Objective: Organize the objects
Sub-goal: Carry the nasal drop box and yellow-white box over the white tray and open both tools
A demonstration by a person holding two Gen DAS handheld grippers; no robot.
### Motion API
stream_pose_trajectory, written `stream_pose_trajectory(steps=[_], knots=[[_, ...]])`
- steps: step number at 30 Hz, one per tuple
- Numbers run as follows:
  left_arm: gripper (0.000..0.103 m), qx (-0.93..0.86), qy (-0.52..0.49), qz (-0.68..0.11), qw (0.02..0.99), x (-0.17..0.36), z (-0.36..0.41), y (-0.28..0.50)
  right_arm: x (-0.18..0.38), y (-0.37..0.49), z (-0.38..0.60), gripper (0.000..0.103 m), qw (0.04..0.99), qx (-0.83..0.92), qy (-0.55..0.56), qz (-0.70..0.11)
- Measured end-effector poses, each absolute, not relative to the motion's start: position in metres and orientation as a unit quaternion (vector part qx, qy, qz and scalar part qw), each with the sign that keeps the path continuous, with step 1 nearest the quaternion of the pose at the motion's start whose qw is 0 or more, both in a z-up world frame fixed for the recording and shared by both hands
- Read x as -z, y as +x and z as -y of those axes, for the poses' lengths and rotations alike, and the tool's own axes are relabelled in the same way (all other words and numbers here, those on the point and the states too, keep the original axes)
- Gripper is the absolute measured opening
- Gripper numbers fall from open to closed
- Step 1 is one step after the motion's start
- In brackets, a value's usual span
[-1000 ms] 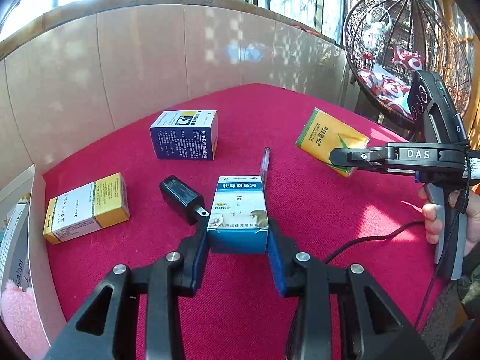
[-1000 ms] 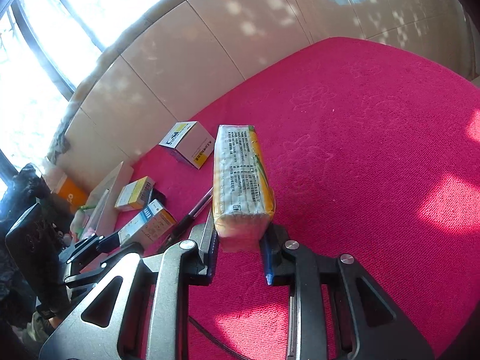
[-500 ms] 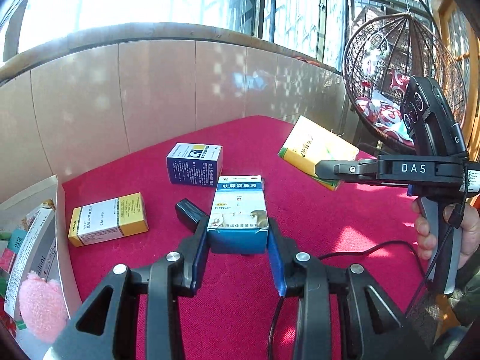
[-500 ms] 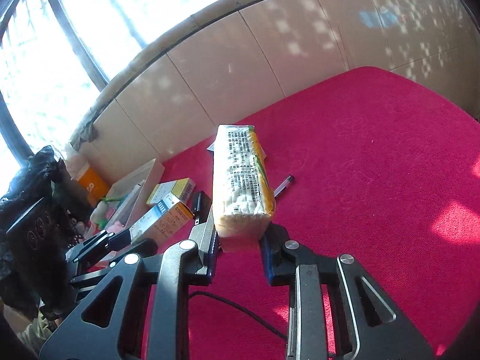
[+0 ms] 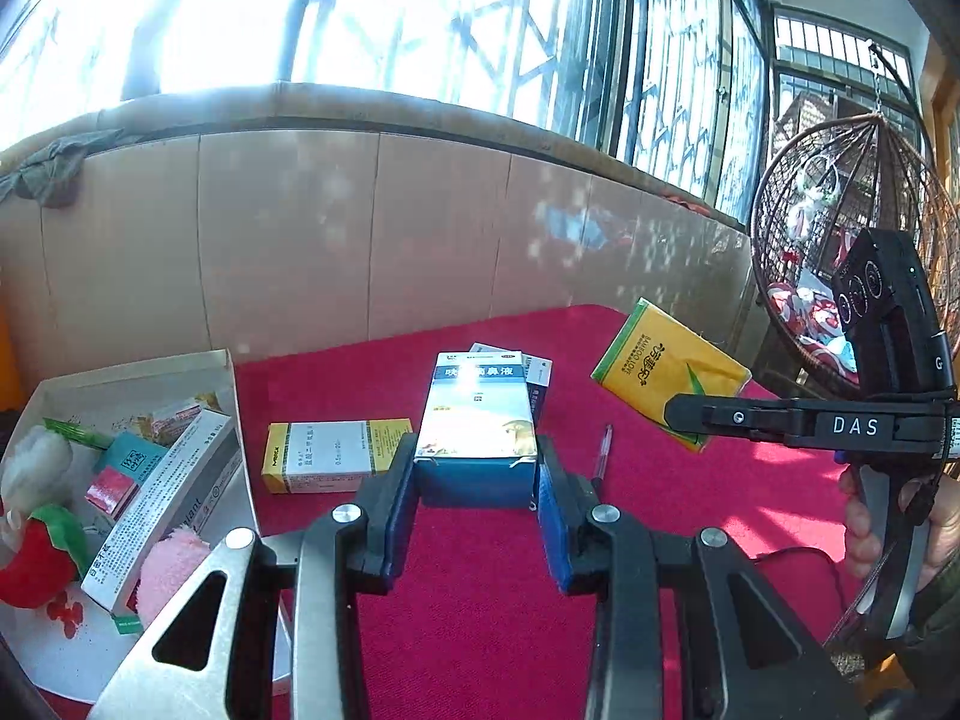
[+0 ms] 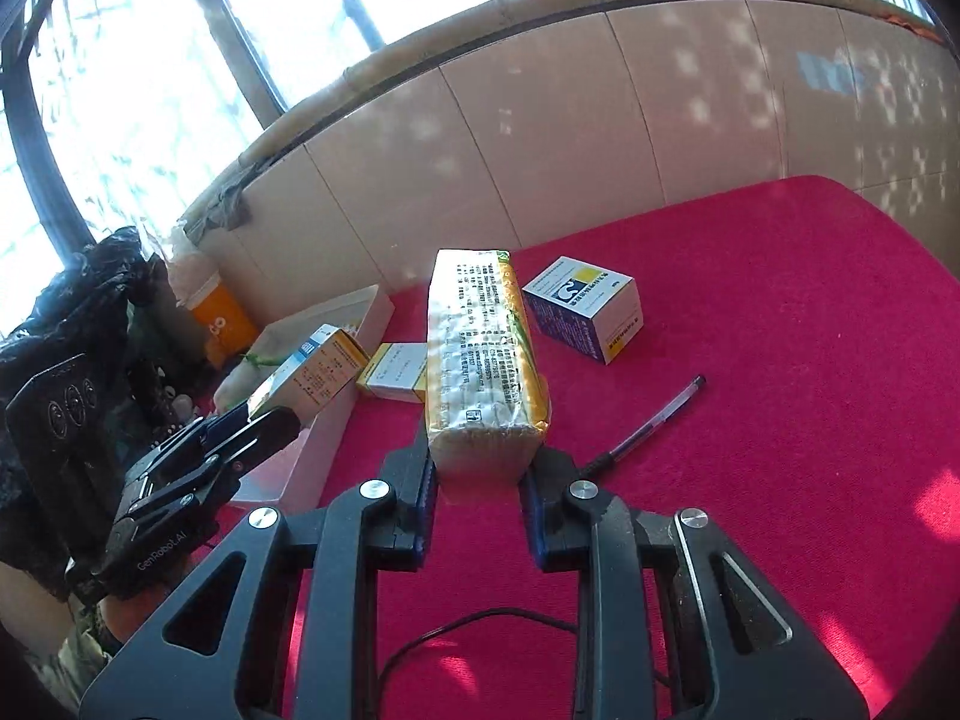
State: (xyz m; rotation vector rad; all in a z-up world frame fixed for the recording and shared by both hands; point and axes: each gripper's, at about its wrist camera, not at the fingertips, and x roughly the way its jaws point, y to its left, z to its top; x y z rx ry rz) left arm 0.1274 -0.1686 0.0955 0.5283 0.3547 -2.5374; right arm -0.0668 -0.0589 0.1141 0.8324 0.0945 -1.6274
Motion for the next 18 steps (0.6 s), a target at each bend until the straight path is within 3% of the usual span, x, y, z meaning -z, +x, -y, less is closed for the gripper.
stream_pose_trajectory(steps=[18], knots=[[0.036, 0.89, 0.084, -0.196, 0.403, -0.097, 0.242, 0.25, -0.134, 0.036, 0.175, 0.023, 0.662, 0.647, 0.336, -0.173]])
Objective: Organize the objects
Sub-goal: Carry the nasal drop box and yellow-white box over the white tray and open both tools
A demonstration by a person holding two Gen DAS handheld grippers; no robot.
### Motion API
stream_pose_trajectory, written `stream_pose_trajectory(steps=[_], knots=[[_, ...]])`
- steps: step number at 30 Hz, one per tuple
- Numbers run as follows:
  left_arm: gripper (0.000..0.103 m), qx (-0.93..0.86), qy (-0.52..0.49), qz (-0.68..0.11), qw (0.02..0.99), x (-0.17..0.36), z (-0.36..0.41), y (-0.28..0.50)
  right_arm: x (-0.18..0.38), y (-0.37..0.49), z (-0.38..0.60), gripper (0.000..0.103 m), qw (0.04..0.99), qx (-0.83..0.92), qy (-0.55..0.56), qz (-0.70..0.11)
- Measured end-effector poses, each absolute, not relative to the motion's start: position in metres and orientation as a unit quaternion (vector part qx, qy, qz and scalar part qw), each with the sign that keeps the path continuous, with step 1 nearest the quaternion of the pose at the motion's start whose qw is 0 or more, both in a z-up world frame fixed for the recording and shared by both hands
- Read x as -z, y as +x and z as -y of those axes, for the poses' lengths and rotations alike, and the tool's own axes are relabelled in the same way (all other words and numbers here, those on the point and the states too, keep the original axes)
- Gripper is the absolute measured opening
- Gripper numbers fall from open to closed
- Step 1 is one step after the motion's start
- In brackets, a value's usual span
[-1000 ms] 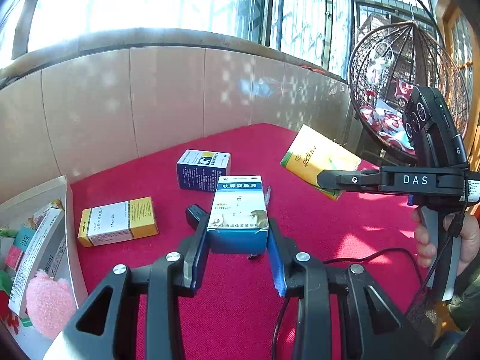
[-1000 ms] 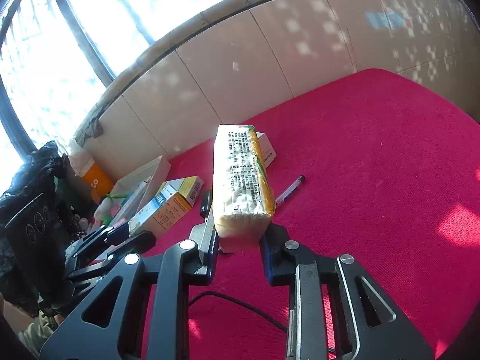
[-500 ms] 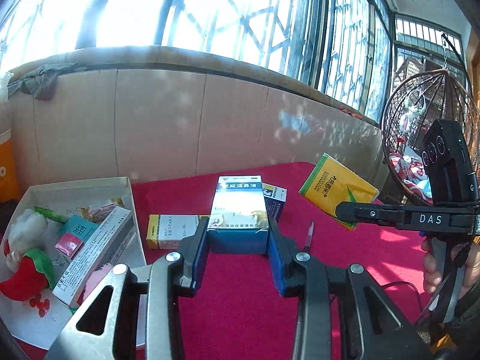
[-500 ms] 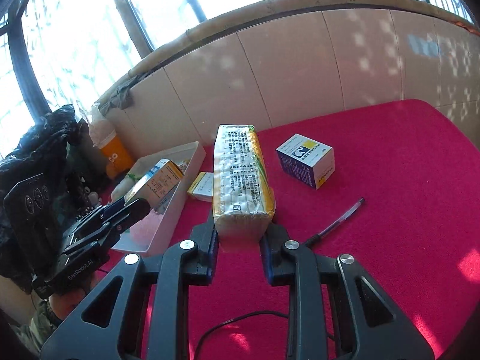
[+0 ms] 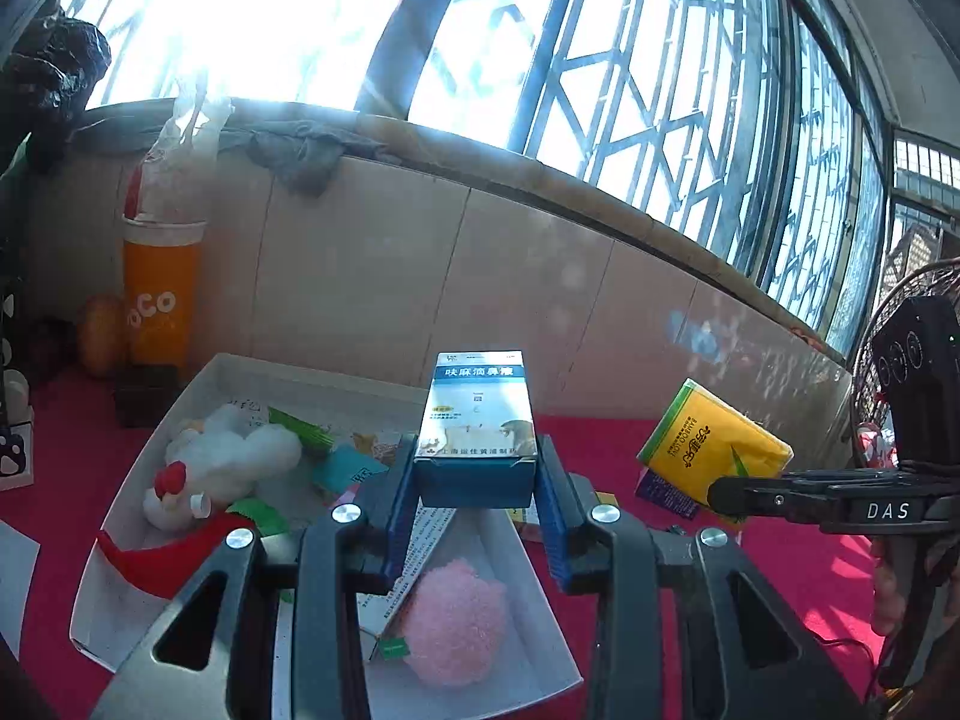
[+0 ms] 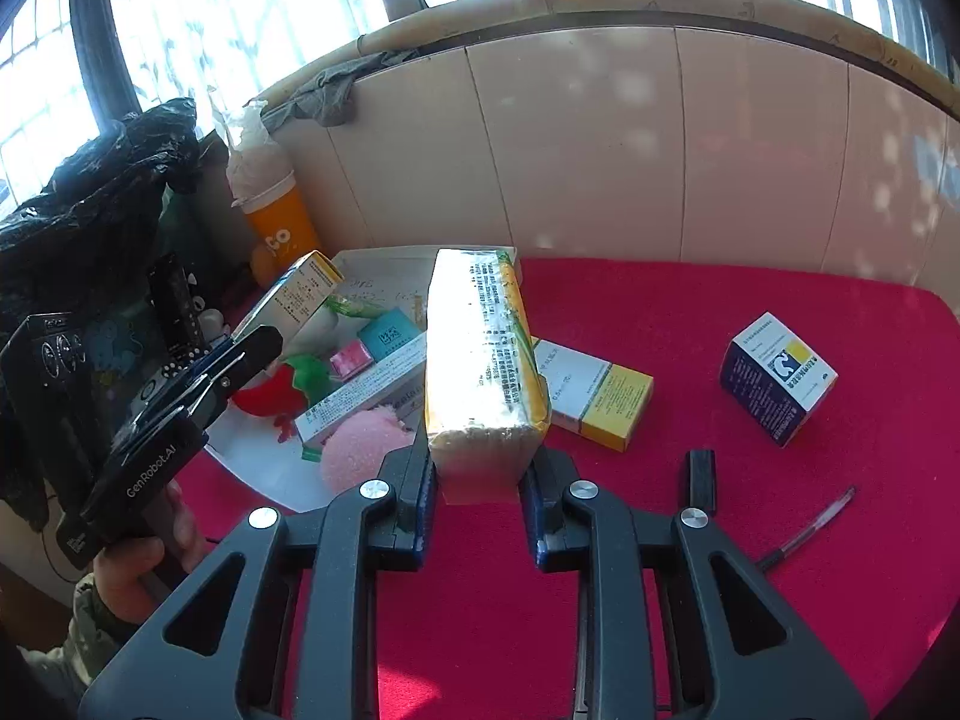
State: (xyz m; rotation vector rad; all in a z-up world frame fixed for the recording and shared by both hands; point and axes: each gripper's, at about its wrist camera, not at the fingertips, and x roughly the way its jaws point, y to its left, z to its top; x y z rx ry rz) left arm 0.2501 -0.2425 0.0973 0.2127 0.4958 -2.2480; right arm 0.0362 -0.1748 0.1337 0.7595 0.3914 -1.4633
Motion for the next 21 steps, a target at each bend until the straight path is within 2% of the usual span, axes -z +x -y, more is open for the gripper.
stream_pose_trajectory(steps=[8, 17, 18, 19, 21], knots=[[0.036, 0.867, 0.065, -0.227, 0.438, -0.083, 0.269, 0.279, -0.111, 0.082, 0.245, 0.023, 0.66, 0.626, 0.36, -0.205], [0.037, 0.833, 0.057, -0.261, 0.485, -0.066, 0.289, 0.299, -0.096, 0.119, 0.308, 0.024, 0.673, 0.615, 0.365, -0.189], [0.037, 0.826, 0.058, -0.266, 0.493, -0.064, 0.292, 0.3, -0.092, 0.123, 0.312, 0.029, 0.67, 0.617, 0.362, -0.199], [0.038, 0.822, 0.059, -0.269, 0.498, -0.062, 0.293, 0.302, -0.089, 0.127, 0.313, 0.048, 0.666, 0.621, 0.357, -0.207], [0.048, 0.818, 0.055, -0.272, 0.504, -0.062, 0.295, 0.305, -0.086, 0.125, 0.308, 0.075, 0.66, 0.633, 0.352, -0.201]])
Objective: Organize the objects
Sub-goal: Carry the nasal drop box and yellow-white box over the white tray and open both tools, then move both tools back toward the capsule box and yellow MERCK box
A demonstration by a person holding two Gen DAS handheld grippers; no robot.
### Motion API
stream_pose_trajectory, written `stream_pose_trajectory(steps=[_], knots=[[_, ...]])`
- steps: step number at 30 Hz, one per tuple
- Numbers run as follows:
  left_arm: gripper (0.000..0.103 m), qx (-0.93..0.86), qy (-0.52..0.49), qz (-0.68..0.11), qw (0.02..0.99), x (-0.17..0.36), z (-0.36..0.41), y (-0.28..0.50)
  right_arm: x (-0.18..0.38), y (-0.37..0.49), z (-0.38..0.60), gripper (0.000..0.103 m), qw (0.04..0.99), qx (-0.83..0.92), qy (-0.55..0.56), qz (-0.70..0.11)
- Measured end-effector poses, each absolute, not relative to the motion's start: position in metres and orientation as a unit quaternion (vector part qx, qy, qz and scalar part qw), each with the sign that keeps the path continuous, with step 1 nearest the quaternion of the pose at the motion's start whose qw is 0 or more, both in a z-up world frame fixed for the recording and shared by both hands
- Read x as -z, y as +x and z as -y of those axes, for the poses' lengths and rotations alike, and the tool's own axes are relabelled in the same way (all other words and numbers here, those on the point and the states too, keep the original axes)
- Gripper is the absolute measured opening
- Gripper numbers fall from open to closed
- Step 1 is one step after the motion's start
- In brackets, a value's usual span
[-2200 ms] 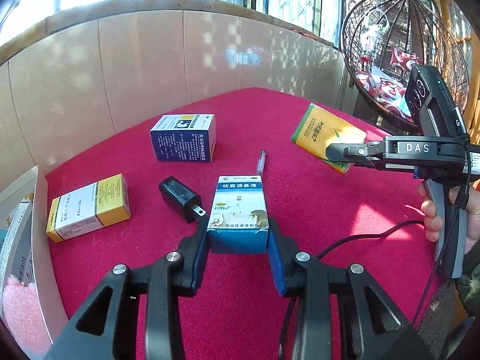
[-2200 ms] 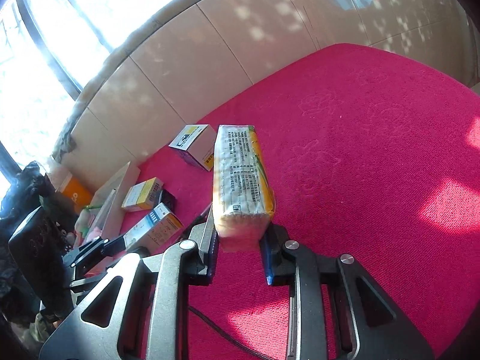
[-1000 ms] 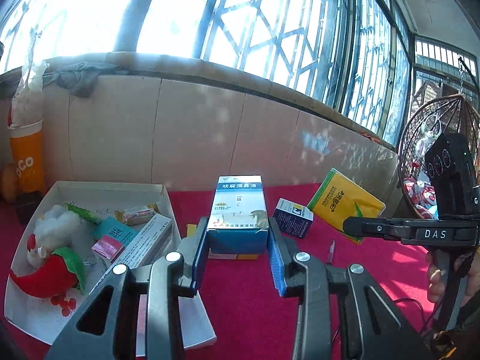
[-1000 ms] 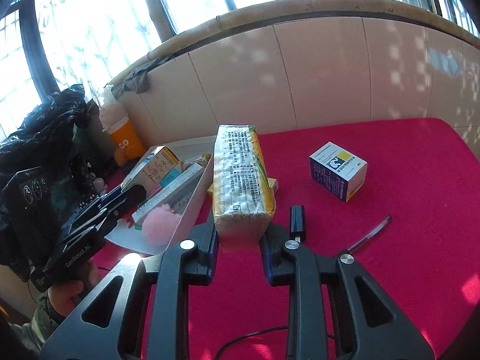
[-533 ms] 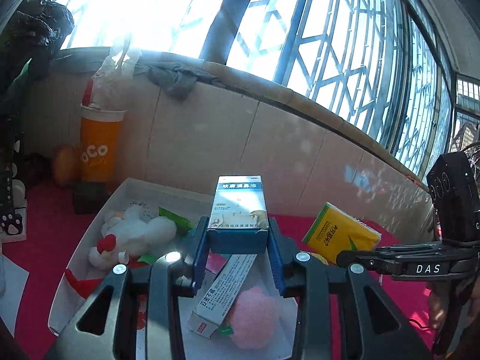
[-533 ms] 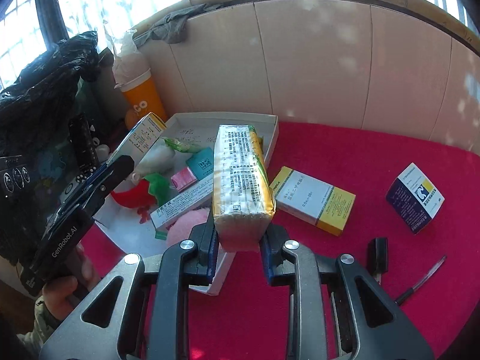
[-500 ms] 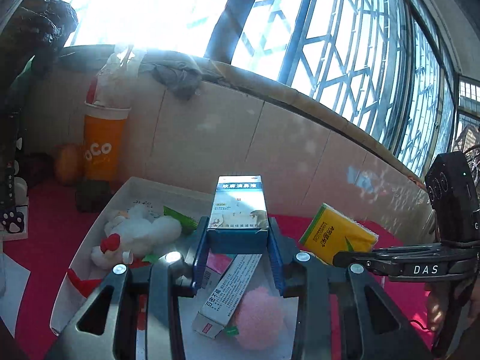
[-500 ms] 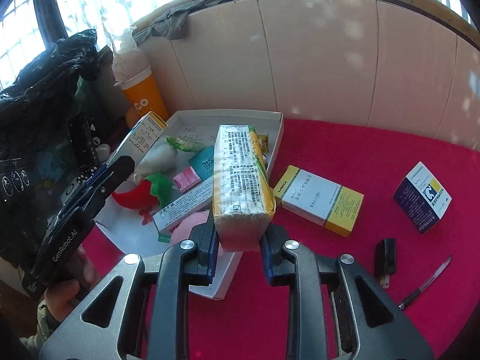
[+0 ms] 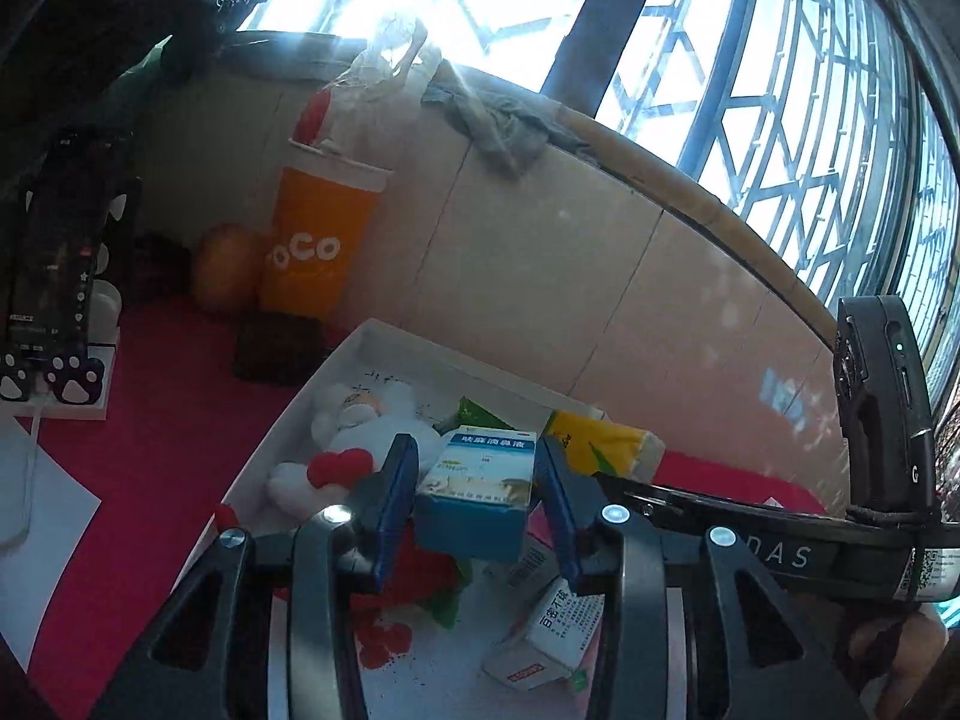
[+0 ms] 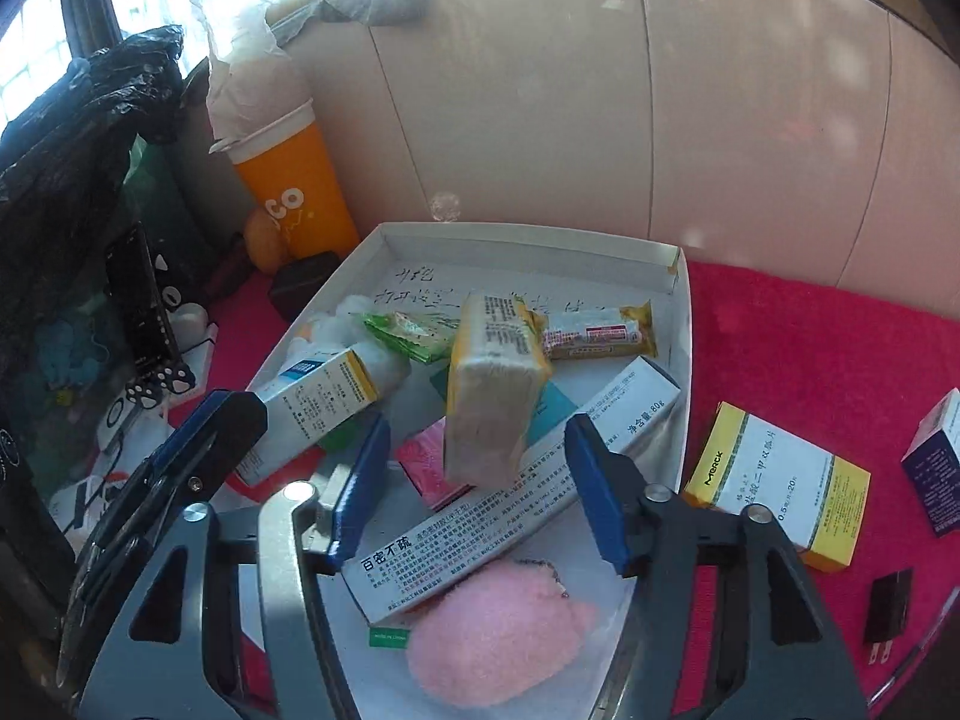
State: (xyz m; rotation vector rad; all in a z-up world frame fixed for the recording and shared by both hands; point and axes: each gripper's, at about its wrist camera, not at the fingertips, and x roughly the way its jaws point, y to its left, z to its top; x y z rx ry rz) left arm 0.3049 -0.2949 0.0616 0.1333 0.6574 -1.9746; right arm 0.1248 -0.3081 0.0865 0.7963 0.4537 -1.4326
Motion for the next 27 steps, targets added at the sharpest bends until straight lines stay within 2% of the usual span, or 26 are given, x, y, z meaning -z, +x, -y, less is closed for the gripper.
stream_pose_trajectory(steps=[2, 3, 18, 27], knots=[[0.1, 0.81, 0.043, -0.271, 0.519, -0.061, 0.294, 0.309, -0.087, 0.115, 0.299, 0.08, 0.655, 0.641, 0.356, -0.185], [0.103, 0.81, 0.036, -0.268, 0.521, -0.061, 0.293, 0.31, -0.089, 0.109, 0.294, 0.081, 0.655, 0.641, 0.359, -0.176], [0.103, 0.808, 0.02, -0.245, 0.535, -0.065, 0.288, 0.311, -0.118, 0.045, 0.199, 0.083, 0.637, 0.673, 0.371, -0.057], [0.103, 0.815, 0.009, -0.241, 0.526, -0.068, 0.283, 0.311, -0.124, -0.058, 0.126, 0.083, 0.532, 0.76, 0.372, 0.026]])
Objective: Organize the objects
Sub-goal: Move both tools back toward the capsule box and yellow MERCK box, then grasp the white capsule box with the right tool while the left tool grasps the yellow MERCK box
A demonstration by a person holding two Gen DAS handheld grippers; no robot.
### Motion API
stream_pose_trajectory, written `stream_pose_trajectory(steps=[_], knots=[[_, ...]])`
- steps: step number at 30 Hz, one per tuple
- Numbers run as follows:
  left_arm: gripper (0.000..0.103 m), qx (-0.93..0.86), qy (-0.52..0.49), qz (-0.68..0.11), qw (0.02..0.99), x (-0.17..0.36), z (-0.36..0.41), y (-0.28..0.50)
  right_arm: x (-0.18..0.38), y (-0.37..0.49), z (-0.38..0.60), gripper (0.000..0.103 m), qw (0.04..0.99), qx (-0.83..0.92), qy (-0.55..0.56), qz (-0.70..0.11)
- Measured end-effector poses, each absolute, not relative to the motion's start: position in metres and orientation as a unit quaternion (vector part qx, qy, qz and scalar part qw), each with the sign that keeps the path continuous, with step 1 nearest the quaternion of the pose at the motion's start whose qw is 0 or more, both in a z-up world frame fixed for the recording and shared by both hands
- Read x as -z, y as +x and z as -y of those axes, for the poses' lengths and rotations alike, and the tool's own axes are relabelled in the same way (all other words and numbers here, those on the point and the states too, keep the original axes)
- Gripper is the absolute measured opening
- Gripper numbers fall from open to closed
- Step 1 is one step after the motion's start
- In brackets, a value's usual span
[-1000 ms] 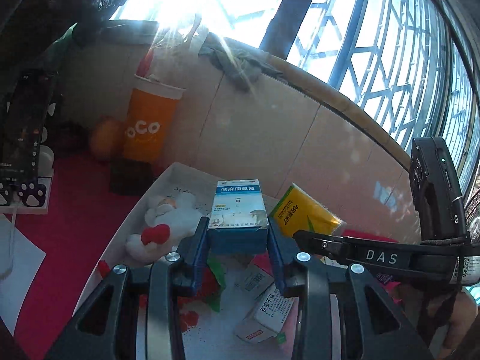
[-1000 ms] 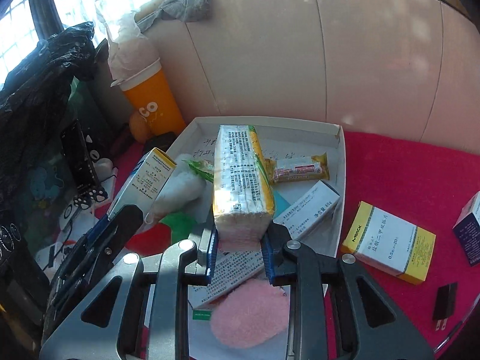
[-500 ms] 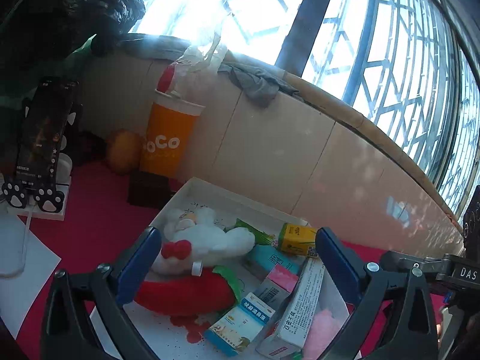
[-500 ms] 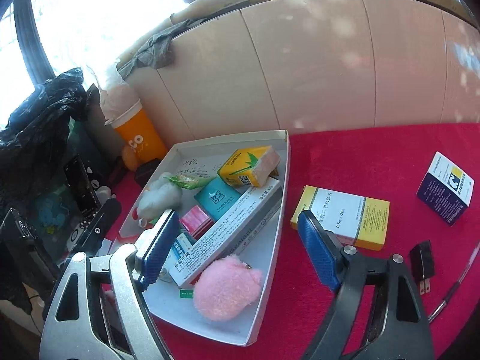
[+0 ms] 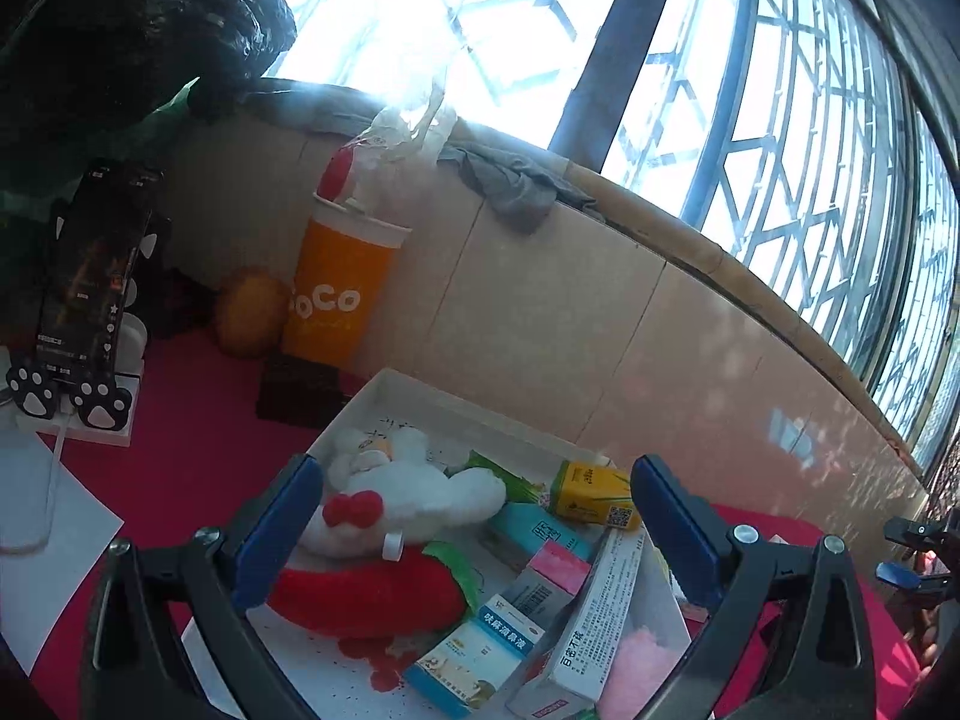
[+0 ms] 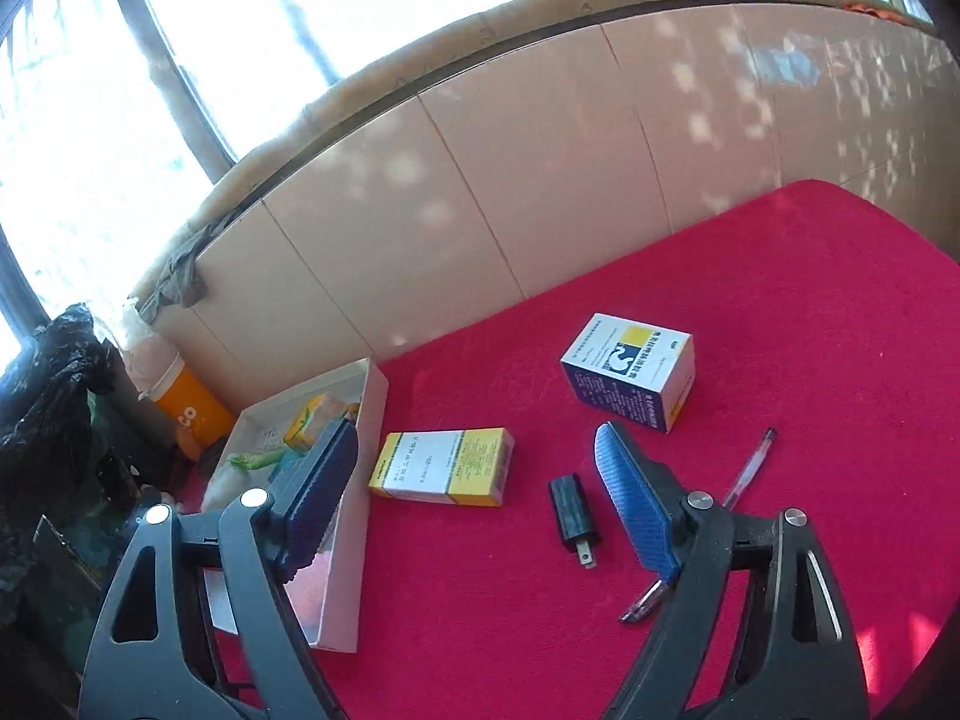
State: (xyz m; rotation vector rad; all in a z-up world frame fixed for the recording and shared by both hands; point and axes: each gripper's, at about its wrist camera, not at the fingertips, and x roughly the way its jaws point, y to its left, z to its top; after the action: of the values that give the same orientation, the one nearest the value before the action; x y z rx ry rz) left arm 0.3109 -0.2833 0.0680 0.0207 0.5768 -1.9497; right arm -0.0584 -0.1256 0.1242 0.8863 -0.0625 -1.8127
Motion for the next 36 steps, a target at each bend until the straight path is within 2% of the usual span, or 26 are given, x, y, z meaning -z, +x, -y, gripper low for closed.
stream_pose_trajectory(steps=[5, 11, 15, 19, 24, 26, 28, 32, 36], knots=[[0.103, 0.822, 0.02, -0.229, 0.521, -0.067, 0.281, 0.303, -0.115, -0.108, 0.104, 0.083, 0.48, 0.794, 0.372, 0.024], [0.103, 0.847, 0.027, -0.21, 0.487, -0.072, 0.273, 0.291, -0.087, -0.131, 0.148, 0.082, 0.509, 0.78, 0.337, -0.138], [0.103, 0.889, 0.043, -0.175, 0.42, -0.088, 0.262, 0.27, -0.077, -0.135, 0.189, 0.082, 0.53, 0.758, 0.309, -0.221], [0.103, 0.93, 0.134, -0.085, 0.332, -0.109, 0.251, 0.217, -0.066, -0.138, 0.227, 0.083, 0.549, 0.732, 0.291, -0.28], [0.103, 0.94, 0.274, -0.022, 0.201, -0.114, 0.256, 0.13, -0.046, -0.141, 0.253, 0.083, 0.563, 0.702, 0.306, -0.309], [0.103, 0.922, 0.346, 0.027, 0.174, -0.103, 0.257, 0.09, -0.045, -0.142, 0.246, 0.075, 0.561, 0.71, 0.299, -0.301], [0.103, 0.897, 0.416, 0.055, 0.139, -0.086, 0.259, 0.055, -0.051, -0.146, 0.228, 0.05, 0.563, 0.717, 0.31, -0.27], [0.103, 0.856, 0.504, 0.068, 0.091, -0.052, 0.27, 0.01, -0.058, -0.163, 0.17, 0.05, 0.594, 0.706, 0.362, -0.131], [0.103, 0.828, 0.551, 0.076, 0.077, -0.024, 0.28, -0.015, -0.052, -0.171, 0.137, 0.05, 0.613, 0.69, 0.38, -0.066]])
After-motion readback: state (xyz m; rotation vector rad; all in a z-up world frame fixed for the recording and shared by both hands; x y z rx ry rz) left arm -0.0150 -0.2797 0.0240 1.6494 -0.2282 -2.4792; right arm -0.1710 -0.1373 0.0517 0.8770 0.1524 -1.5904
